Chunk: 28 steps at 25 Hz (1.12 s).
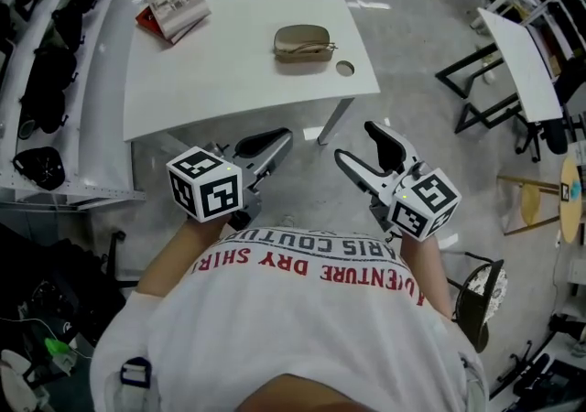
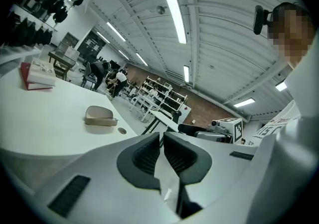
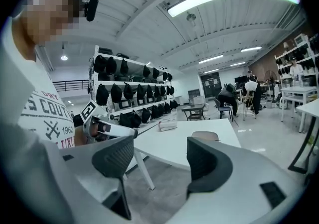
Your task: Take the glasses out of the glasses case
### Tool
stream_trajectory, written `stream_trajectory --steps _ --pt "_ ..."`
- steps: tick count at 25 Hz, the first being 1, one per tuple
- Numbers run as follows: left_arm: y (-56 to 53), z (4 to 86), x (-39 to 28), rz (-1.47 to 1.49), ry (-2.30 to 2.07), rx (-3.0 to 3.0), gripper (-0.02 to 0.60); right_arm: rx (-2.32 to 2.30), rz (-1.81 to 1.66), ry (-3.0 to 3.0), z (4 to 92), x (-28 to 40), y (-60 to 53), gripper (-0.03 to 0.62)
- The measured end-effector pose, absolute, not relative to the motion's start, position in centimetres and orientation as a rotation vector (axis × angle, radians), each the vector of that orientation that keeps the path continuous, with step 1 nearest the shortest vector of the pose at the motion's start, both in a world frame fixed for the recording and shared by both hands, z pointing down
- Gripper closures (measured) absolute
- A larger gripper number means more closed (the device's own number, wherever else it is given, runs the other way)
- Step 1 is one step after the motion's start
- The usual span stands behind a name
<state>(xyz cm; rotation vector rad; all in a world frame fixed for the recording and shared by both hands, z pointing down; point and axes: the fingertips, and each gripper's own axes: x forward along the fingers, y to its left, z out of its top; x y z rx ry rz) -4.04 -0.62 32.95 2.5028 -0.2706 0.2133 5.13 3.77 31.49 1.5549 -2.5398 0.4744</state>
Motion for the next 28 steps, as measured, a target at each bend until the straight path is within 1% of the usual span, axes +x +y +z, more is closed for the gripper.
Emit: stream_trajectory --steps 20,28 --pt "-4.4 32.7 -4.3 0.141 -0.305 2.507 0.534 1.516 0.373 -2.553 29.9 5.5 -0.3 0.280" --pt "-7.7 33.1 -2.3 0.167 -0.360 2.486 0.534 1.476 0.406 -2.599 30.1 7.9 -4.4 0.281"
